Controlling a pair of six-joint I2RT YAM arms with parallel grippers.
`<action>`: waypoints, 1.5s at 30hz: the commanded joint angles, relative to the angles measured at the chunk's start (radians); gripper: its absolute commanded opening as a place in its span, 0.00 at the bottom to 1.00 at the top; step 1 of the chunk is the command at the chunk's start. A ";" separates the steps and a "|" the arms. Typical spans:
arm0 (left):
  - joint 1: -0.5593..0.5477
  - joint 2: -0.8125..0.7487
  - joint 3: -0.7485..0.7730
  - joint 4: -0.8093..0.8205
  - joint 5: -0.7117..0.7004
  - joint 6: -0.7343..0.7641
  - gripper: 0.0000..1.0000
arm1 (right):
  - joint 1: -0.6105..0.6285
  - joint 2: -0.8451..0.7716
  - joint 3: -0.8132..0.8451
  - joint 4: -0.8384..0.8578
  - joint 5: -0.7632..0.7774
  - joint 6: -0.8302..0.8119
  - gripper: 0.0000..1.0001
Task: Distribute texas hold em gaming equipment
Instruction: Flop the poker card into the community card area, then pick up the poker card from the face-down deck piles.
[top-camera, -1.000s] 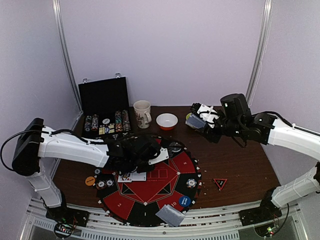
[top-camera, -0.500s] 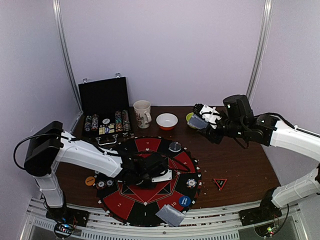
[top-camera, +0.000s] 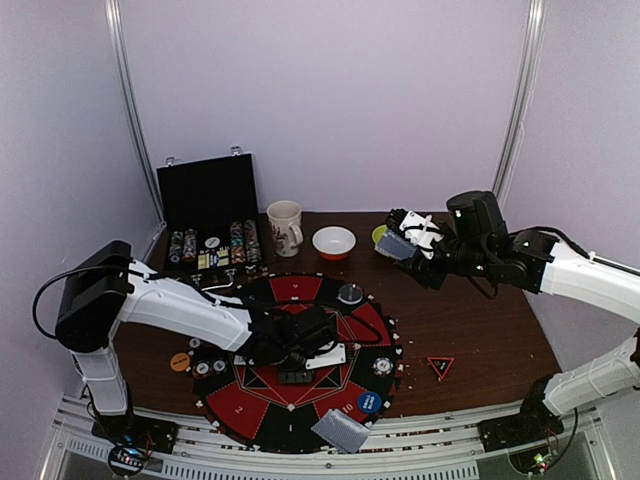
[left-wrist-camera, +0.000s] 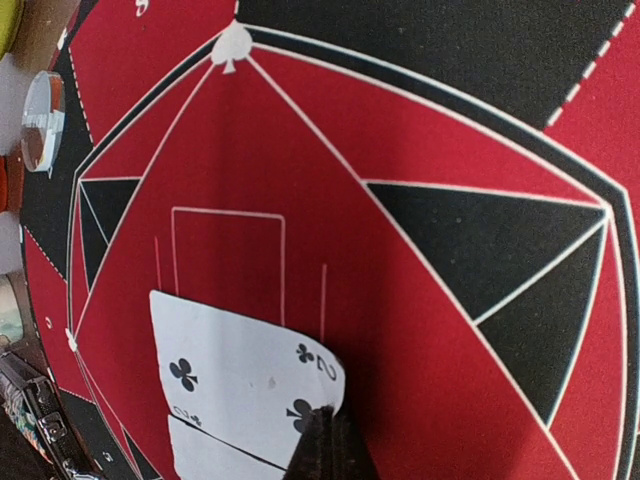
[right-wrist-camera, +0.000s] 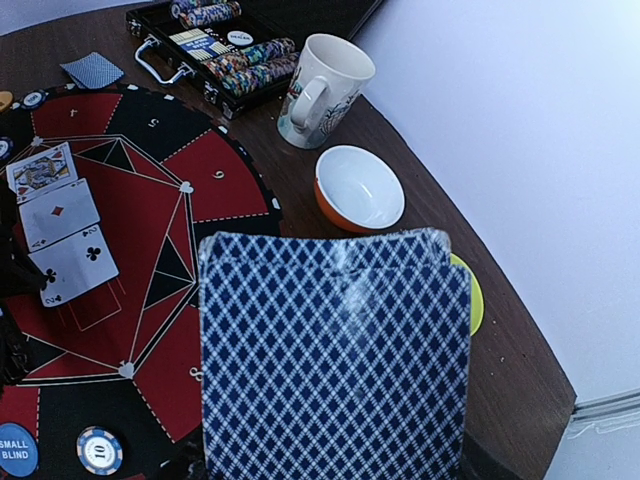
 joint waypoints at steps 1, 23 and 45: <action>0.009 0.021 0.005 -0.043 0.043 -0.017 0.00 | -0.005 -0.023 -0.004 0.017 -0.011 0.006 0.57; 0.021 -0.131 0.050 -0.003 0.089 0.001 0.44 | -0.004 -0.025 -0.001 0.005 -0.032 0.011 0.57; 0.400 -0.367 -0.125 0.766 0.877 -0.774 0.82 | 0.148 0.066 0.011 0.034 -0.086 -0.008 0.57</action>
